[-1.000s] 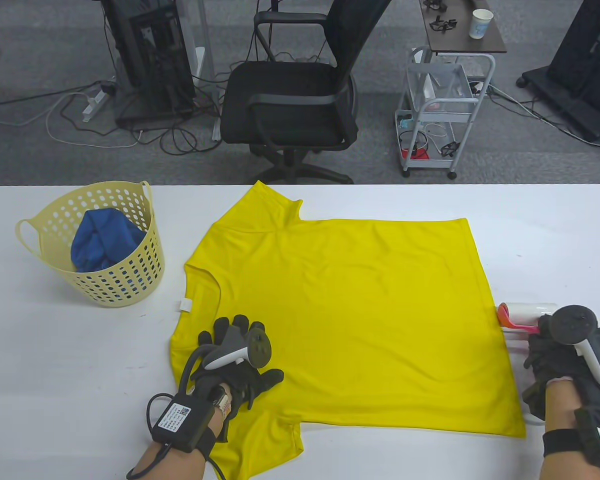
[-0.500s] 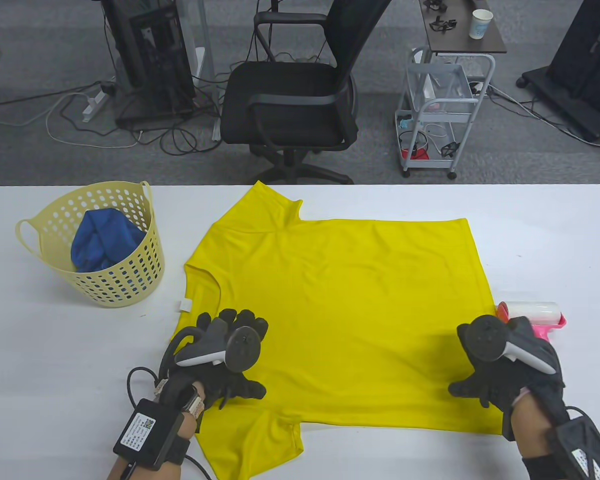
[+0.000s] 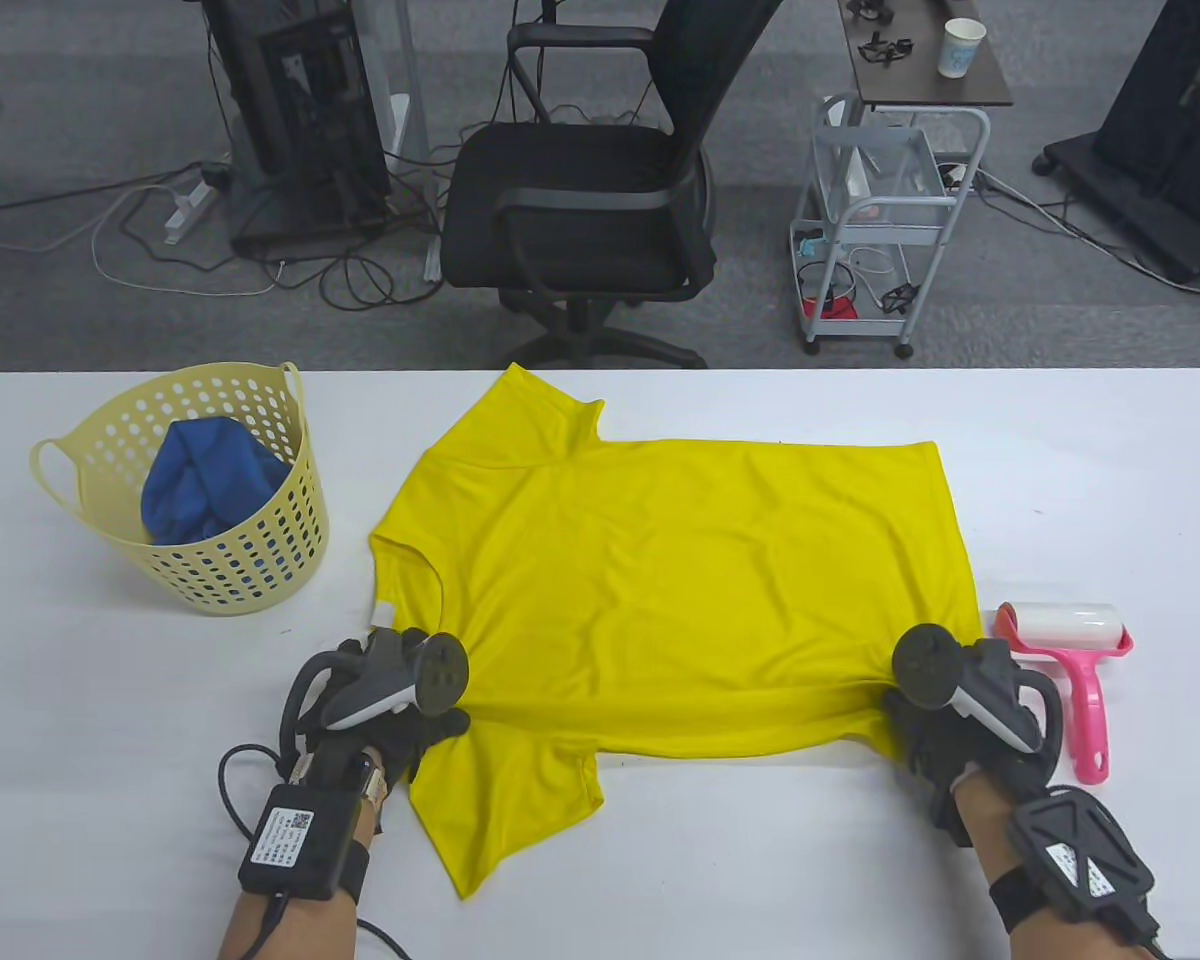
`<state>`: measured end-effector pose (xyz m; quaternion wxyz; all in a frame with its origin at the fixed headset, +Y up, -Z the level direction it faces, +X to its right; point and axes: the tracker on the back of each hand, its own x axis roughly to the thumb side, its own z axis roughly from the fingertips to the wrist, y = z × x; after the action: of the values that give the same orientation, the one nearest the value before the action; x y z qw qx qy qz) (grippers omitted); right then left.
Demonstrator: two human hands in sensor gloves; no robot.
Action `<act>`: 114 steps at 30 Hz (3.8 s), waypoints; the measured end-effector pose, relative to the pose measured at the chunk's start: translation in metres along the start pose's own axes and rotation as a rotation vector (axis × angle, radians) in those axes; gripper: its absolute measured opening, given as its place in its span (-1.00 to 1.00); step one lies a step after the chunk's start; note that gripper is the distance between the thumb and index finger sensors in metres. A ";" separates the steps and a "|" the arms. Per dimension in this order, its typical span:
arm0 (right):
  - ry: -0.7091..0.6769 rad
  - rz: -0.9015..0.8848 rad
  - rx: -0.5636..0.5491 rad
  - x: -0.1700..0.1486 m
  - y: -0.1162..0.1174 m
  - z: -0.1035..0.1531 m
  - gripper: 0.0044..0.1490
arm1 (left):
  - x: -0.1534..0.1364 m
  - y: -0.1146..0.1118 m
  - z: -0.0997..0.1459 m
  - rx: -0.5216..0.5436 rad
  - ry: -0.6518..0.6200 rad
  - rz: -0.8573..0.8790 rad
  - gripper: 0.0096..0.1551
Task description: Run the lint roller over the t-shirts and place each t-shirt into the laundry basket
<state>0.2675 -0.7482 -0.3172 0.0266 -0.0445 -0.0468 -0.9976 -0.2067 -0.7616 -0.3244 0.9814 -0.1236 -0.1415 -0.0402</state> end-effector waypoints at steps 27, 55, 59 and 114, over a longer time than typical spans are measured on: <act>0.178 -0.677 0.005 -0.064 -0.026 0.014 0.07 | -0.014 0.044 0.006 0.051 0.194 0.117 -0.13; 0.033 -0.154 -0.308 -0.015 -0.058 0.024 -0.24 | 0.023 0.039 0.004 0.205 0.028 -0.124 -0.26; 0.060 -0.243 0.229 0.008 -0.036 0.025 -0.04 | 0.059 0.018 -0.007 -0.039 -0.108 -0.010 0.00; -0.251 -0.713 0.533 -0.040 -0.051 0.034 -0.38 | -0.003 0.058 0.043 -0.303 -0.167 0.494 -0.29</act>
<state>0.3077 -0.6924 -0.2919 -0.3138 -0.1377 -0.3167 -0.8845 -0.2145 -0.6947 -0.2982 0.9169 -0.3021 -0.1796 0.1894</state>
